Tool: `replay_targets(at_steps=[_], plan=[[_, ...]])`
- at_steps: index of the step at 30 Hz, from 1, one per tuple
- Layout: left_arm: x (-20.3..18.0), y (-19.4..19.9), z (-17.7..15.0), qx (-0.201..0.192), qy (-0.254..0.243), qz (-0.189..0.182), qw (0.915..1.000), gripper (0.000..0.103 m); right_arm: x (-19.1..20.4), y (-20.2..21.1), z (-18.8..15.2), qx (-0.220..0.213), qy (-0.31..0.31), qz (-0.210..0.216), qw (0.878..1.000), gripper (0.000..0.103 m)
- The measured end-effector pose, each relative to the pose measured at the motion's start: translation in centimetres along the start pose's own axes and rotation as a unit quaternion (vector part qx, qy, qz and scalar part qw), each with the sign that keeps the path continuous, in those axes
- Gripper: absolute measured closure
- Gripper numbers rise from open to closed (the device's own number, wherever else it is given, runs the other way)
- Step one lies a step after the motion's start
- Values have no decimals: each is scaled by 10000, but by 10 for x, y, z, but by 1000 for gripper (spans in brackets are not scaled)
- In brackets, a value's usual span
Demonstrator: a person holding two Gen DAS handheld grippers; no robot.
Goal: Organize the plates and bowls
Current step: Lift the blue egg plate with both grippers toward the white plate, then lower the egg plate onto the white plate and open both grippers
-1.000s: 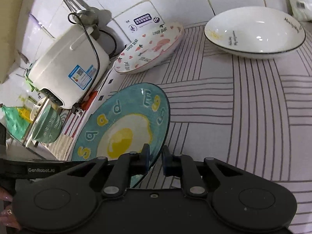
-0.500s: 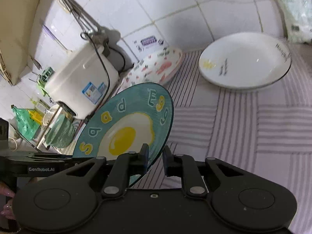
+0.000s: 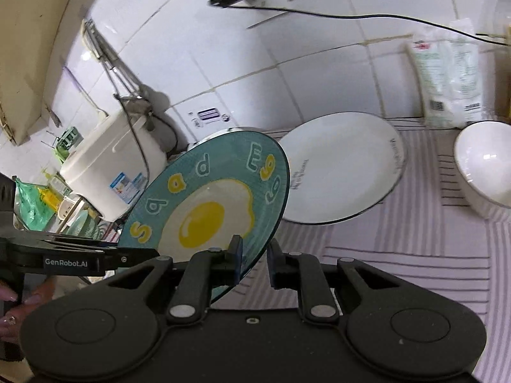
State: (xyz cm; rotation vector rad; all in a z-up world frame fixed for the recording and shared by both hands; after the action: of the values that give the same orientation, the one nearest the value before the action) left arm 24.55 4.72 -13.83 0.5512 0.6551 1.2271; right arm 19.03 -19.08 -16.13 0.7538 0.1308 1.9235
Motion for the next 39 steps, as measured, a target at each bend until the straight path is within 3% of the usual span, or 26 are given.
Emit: replay_targets(at_steps=[15, 24, 39], plan=[[-39, -72, 40, 163, 105, 54, 9998, 65, -69, -19, 37, -24, 39, -134, 9999, 82], [-36, -118, 57, 695, 360, 28, 9969, 65, -89, -47, 49, 233, 56, -443, 9987, 82], [-39, -142, 61, 1327, 320, -28, 9906, 65, -99, -62, 54, 737, 19, -821, 9939, 81]])
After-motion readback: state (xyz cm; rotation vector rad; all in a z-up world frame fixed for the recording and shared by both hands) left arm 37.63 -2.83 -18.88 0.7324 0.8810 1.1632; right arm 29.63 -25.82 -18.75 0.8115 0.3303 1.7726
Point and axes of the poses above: each gripper's, at about its wrist camera, not at the fingertips, and y roughly against the way its jaws point, x to its left, z to its top, the point moved 1 cm from there along -y, roughly the way its jaws point, and after that the axes turned 13 degrees about -x, right-handed, at the moved point
